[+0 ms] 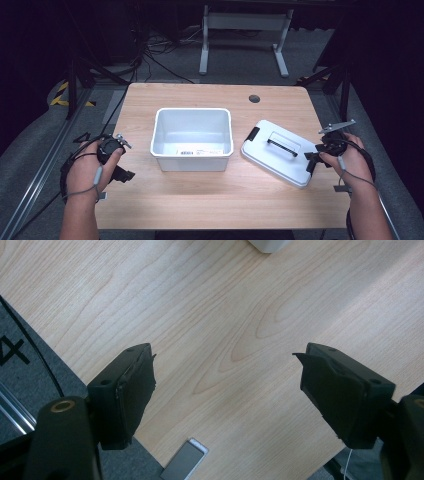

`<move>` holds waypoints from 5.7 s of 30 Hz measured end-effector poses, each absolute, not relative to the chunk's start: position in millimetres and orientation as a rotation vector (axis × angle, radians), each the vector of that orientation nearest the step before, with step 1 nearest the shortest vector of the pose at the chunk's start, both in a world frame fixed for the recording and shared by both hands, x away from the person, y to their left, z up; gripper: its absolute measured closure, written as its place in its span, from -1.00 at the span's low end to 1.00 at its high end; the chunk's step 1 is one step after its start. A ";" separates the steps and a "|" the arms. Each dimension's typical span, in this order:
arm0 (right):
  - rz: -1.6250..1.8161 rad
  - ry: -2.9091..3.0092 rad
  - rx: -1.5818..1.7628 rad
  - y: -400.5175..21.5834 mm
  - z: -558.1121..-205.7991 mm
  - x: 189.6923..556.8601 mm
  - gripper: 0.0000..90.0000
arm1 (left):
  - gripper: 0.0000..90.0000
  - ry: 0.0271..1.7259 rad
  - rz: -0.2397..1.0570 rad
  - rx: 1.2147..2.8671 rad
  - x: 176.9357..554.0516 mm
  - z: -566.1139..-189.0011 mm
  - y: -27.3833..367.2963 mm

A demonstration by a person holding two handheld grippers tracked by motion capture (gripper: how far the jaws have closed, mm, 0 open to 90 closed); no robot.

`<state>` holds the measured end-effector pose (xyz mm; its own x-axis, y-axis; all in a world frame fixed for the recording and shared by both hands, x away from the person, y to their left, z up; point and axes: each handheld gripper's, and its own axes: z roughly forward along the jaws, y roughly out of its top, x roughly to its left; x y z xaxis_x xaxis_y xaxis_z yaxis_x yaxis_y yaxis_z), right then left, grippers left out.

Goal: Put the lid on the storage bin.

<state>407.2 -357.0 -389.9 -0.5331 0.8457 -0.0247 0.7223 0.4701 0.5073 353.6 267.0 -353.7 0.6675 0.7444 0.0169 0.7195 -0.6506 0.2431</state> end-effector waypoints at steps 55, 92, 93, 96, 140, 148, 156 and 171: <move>0.690 2.545 0.936 -283.5 -428.3 435.9 0.53 | -0.51 1.164 0.161 2.706 352.7 -356.7 257.5; 0.691 2.585 0.825 -292.6 -371.6 428.6 0.87 | -0.51 1.159 0.161 2.700 354.9 -358.5 258.1; 0.701 2.586 0.821 -293.2 -367.3 428.0 0.87 | -0.51 1.160 0.160 2.698 354.9 -358.4 258.2; 0.712 2.588 0.814 -293.9 -358.4 427.1 0.87 | -0.51 1.157 0.156 2.698 354.8 -357.8 258.7; 0.911 2.589 0.488 -238.1 -261.0 429.9 0.87 | -0.50 1.125 0.139 2.591 329.5 -354.4 273.8; 0.952 2.624 0.354 -197.8 -253.6 435.8 0.86 | -0.50 1.133 0.154 2.581 322.5 -353.1 279.9; 0.978 2.643 0.242 -158.8 -247.6 442.1 0.87 | -0.51 1.161 0.147 2.571 314.1 -354.4 286.0; 0.974 2.695 0.138 -104.0 -250.8 454.7 0.87 | -0.51 1.166 0.142 2.563 316.4 -353.9 286.6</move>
<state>454.7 -104.0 -250.8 -0.9584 0.1801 -0.2212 -0.0030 0.7692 0.6391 316.4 286.6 -353.9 0.6615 0.7488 -0.0415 0.7168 -0.6151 0.3285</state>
